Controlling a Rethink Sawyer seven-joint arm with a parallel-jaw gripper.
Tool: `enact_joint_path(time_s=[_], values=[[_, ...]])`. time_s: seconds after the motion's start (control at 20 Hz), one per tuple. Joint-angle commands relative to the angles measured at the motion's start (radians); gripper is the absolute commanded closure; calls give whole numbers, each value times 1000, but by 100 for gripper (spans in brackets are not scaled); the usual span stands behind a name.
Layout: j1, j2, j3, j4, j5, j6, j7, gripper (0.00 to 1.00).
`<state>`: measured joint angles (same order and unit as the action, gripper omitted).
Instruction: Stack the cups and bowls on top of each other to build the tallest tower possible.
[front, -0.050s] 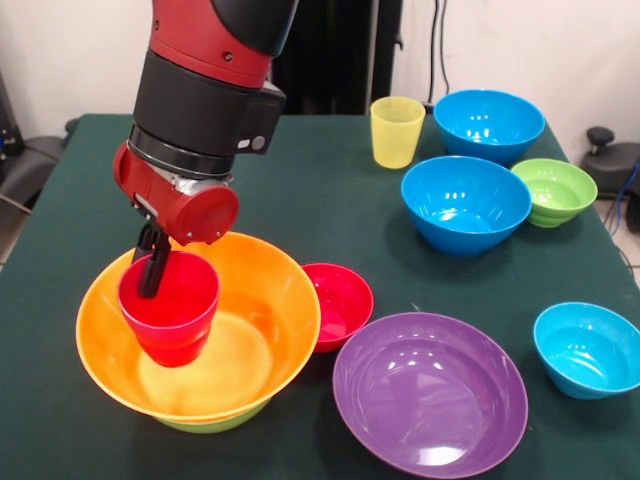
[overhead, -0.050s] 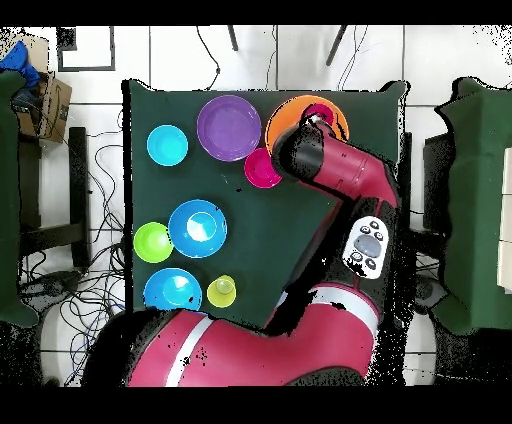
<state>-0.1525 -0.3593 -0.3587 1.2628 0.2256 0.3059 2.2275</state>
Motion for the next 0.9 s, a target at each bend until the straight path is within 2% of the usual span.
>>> enact_joint_path(time_s=[0.05, 0.9], values=[[31, -21, 112, 90, 35, -7, 170, 100], [34, -24, 136, 126, 75, -40, 153, 100]])
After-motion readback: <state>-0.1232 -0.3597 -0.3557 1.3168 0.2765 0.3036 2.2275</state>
